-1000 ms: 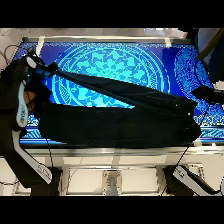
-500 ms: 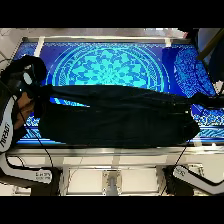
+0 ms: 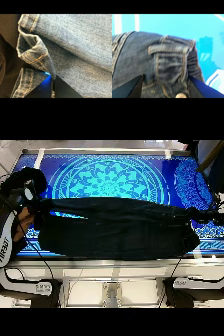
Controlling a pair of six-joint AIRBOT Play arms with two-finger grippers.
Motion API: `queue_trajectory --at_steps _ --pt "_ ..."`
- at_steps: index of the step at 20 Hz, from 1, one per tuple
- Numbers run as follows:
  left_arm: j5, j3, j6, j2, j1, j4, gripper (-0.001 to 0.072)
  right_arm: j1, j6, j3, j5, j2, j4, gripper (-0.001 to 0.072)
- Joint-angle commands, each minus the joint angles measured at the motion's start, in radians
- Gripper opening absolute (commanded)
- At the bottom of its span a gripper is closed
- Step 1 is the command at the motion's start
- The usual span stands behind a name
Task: Fold the clothes and pants, and hang the long-sleeved shirts on hangers.
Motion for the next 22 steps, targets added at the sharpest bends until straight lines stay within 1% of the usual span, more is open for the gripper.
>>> queue_trajectory --at_steps 1,2,3,4,7,8,10,11,14,15,18,19,20,21,22 --pt "0.002 -0.002 -0.001 0.001 0.0 0.001 0.0017 0.001 -0.125 0.0 -0.036 -0.033 0.166 0.0483" --pt "0.002 -0.002 -0.001 0.001 0.0 0.001 0.0018 0.001 -0.171 0.001 -0.052 -0.033 0.24 0.0344" --pt "0.002 -0.002 -0.001 0.001 0.0 0.001 0.0017 0.001 -0.2 0.009 -0.069 -0.033 0.294 0.0167" --pt "0.002 -0.002 -0.001 0.001 0.0 0.001 0.0017 0.001 -0.211 0.028 -0.083 -0.033 0.339 0.0055" --pt "0.002 -0.002 0.0 0.001 0.0 0.002 0.0018 0.001 -0.199 0.129 -0.097 -0.035 0.42 0.0056" --pt "0.003 -0.002 0.0 0.001 0.001 0.002 0.0018 0.001 -0.167 0.16 -0.121 -0.037 0.444 0.0056" --pt "0.01 -0.002 0.0 0.001 0.001 0.001 0.0017 0.003 -0.034 0.2 -0.202 -0.045 0.485 0.0056" --pt "0.016 -0.002 0.0 0.001 0.001 0.001 0.0018 0.01 0.006 0.211 -0.237 -0.055 0.488 0.0056" --pt "0.02 -0.002 0.0 0.001 -0.007 0.001 0.0018 0.058 0.038 0.214 -0.334 -0.108 0.489 0.0056" --pt "0.019 -0.002 0.0 0.001 -0.006 0.001 0.0018 0.079 0.066 0.214 -0.379 -0.14 0.491 0.0056" --pt "0.016 -0.002 -0.001 0.001 -0.006 0.001 0.0017 0.135 0.237 0.218 -0.523 -0.246 0.497 0.0057" --pt "0.014 -0.002 -0.001 0.001 -0.006 0.001 0.0018 0.15 0.28 0.218 -0.562 -0.276 0.504 0.0058" --pt "0.003 -0.002 0.0 0.001 -0.01 0.001 0.0018 0.161 0.292 0.218 -0.587 -0.297 0.521 0.0174" --pt "-0.018 -0.002 0.0 0.0 -0.011 0.001 0.0018 0.164 0.291 0.218 -0.599 -0.306 0.533 0.0465" --pt "-0.049 -0.003 -0.001 -0.001 -0.011 0.001 0.0022 0.163 0.291 0.218 -0.597 -0.307 0.537 0.0584"
